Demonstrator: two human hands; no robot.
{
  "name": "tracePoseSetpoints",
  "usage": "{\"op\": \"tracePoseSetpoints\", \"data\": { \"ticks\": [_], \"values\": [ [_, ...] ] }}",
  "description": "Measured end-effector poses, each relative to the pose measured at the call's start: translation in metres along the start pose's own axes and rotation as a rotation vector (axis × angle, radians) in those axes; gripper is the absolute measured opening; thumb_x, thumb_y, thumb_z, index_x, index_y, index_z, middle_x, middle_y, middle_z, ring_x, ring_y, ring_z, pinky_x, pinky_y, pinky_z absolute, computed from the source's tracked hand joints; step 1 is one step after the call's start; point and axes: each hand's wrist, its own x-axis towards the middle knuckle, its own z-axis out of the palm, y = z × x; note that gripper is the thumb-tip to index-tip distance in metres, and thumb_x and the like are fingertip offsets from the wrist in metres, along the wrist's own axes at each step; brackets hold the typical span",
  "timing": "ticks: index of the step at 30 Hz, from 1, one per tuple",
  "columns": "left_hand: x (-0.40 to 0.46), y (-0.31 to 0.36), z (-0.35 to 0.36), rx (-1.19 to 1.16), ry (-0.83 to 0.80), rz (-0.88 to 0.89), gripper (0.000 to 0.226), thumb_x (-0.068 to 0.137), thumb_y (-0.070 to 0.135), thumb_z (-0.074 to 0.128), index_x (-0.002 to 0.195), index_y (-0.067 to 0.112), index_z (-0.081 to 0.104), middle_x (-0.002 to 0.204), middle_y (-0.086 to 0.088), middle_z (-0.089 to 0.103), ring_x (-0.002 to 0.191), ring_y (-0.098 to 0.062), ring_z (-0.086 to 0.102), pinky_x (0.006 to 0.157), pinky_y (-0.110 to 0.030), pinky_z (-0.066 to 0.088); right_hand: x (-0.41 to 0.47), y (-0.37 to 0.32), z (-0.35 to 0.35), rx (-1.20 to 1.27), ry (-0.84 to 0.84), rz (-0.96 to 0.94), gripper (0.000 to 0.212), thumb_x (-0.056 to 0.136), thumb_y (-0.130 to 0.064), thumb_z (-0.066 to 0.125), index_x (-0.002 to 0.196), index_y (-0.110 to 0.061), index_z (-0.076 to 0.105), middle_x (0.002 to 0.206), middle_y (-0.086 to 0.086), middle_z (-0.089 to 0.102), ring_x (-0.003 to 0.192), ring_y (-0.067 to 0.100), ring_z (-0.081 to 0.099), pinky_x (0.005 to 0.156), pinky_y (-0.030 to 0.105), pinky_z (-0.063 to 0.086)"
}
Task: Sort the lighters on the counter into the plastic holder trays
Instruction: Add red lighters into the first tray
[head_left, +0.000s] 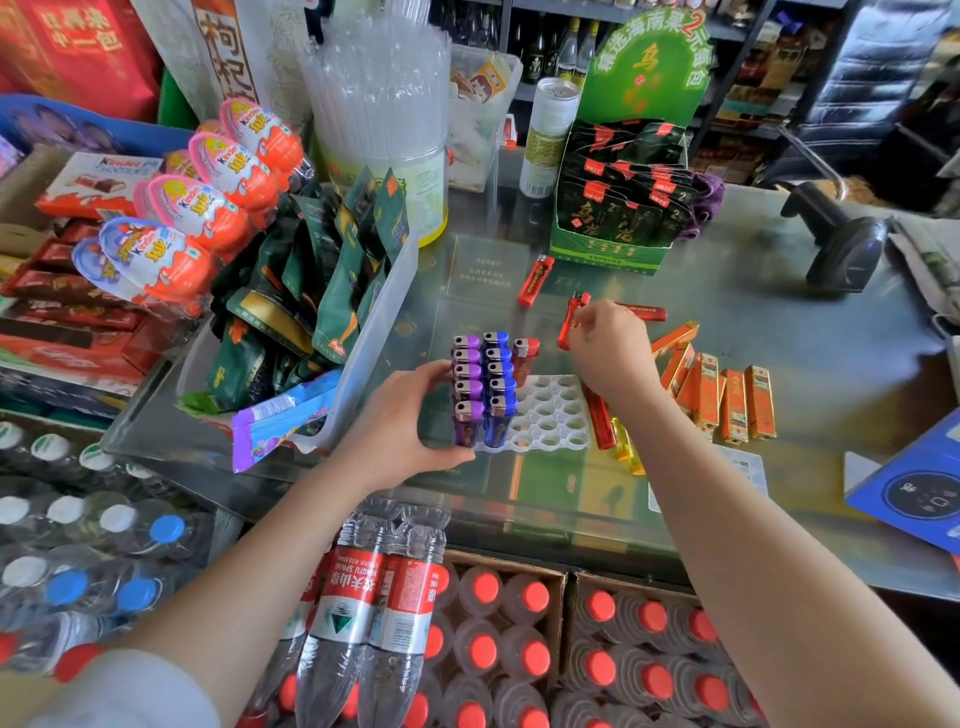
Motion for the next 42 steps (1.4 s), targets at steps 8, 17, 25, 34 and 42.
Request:
{"op": "tracePoseSetpoints", "data": {
  "ticks": [8,17,25,34,42],
  "values": [
    [0.001,-0.006,0.0,-0.006,-0.011,-0.012,0.088,0.05,0.06,0.065,0.128,0.026,0.04,0.106,0.025,0.045,0.108,-0.009,0.046,0.095,-0.034,0.04,0.027,-0.009,0.011,-0.102,-0.067,0.171,0.028,0.086,-0.023,0.061,0.097,0.002,0.059,0.093,0.018,0.063,0.089,0.037,0.064,0.077,0.043,0.055],
    [0.002,-0.007,0.001,-0.03,-0.023,-0.031,0.089,0.051,0.054,0.073,0.129,0.028,0.039,0.111,0.022,0.048,0.112,-0.011,0.046,0.097,-0.037,0.04,0.026,-0.004,0.007,-0.089,-0.159,0.151,0.015,0.084,-0.015,0.061,0.089,0.0,0.062,0.085,0.012,0.064,0.078,0.031,0.063,0.064,0.033,0.051],
    [0.002,-0.013,0.006,-0.028,-0.002,-0.022,0.086,0.054,0.048,0.079,0.129,0.026,0.043,0.12,0.006,0.056,0.113,-0.014,0.049,0.094,-0.036,0.042,-0.038,-0.01,-0.017,0.622,-0.106,0.072,0.02,0.079,-0.013,0.067,0.064,-0.022,0.057,0.068,-0.005,0.065,0.062,0.006,0.059,0.063,0.022,0.045],
    [0.001,-0.015,0.009,0.005,-0.004,-0.025,0.087,0.053,0.062,0.068,0.129,0.028,0.042,0.123,0.006,0.058,0.115,-0.014,0.05,0.094,-0.045,0.044,-0.073,-0.006,0.003,0.477,-0.109,-0.038,0.008,0.079,-0.013,0.07,0.087,-0.012,0.069,0.076,-0.008,0.067,0.068,0.005,0.062,0.065,0.017,0.048],
    [-0.001,-0.01,0.008,0.024,0.014,-0.026,0.082,0.058,0.049,0.076,0.13,0.027,0.042,0.124,0.004,0.057,0.117,-0.015,0.048,0.096,-0.046,0.042,-0.066,-0.012,0.003,0.121,-0.151,-0.24,0.015,0.086,-0.017,0.061,0.097,-0.006,0.064,0.092,0.006,0.065,0.076,0.021,0.057,0.068,0.028,0.043]
  ]
}}
